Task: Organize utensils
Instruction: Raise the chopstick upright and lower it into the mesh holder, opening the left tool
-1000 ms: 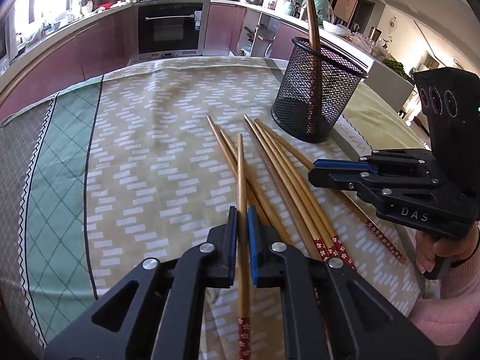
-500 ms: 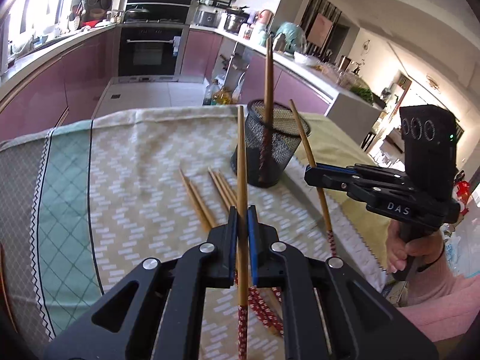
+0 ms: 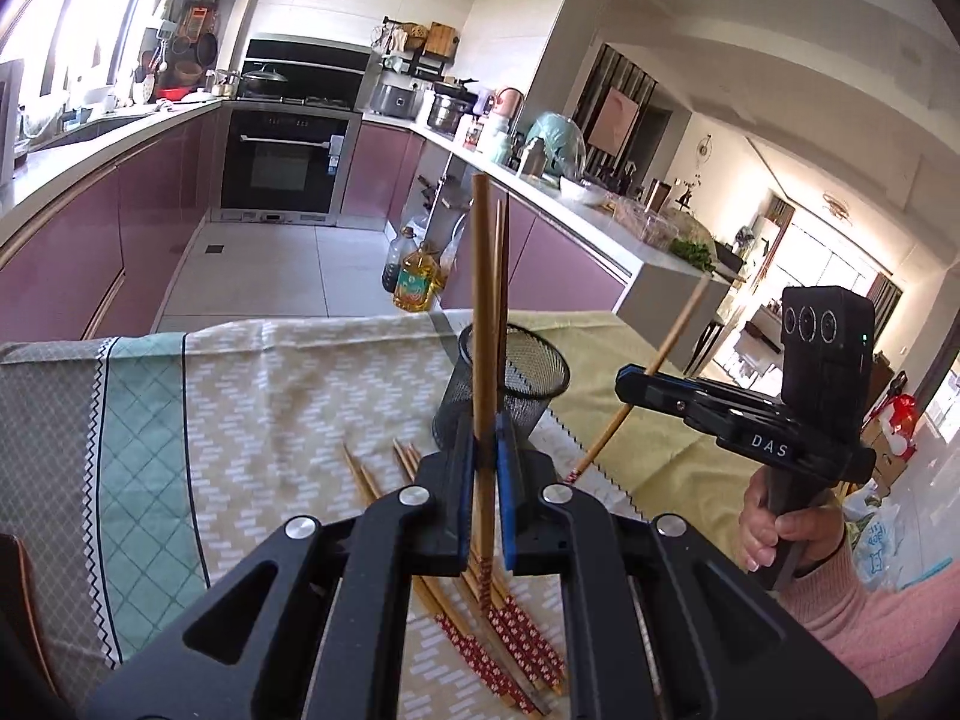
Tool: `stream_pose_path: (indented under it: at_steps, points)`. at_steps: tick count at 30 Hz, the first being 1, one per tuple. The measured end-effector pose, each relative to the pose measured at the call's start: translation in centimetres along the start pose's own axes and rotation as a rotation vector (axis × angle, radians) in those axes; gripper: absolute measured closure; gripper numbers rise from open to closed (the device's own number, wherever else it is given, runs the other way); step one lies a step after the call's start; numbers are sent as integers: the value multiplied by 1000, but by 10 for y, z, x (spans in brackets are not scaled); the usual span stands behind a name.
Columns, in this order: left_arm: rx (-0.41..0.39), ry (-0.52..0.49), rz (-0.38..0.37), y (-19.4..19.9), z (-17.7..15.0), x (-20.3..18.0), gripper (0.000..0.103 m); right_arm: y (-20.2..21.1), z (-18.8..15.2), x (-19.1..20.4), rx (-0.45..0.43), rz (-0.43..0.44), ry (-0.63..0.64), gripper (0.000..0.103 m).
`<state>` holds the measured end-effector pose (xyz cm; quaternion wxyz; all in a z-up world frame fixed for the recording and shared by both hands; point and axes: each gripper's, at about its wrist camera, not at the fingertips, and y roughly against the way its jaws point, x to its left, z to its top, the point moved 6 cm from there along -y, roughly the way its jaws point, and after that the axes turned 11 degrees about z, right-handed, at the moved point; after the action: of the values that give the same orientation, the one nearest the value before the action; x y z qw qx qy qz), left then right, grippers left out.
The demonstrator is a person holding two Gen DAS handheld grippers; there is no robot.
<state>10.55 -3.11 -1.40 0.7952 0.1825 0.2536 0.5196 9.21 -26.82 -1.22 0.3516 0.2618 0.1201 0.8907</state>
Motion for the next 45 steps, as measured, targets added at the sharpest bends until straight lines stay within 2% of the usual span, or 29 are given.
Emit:
stream_pose_path:
  at_steps: [15, 19, 24, 27, 35, 45]
  points:
    - [-157, -13, -7, -10, 79, -29, 96, 33, 78, -3, -144, -40, 87, 97]
    - [-178, -15, -12, -12, 95, -38, 96, 38, 93, -6, -177, -48, 99, 97]
    - [-205, -30, 17, -22, 110, -49, 96, 37, 104, -9, -204, -54, 105, 97]
    - [-202, -42, 41, -31, 110, -52, 96, 30, 106, -17, -205, -59, 94, 97]
    - [-122, -74, 71, -63, 97, -59, 96, 6, 96, -29, -173, -84, 64, 97]
    - [-23, -132, 74, -94, 79, -54, 96, -21, 74, -39, -79, -94, 28, 97]
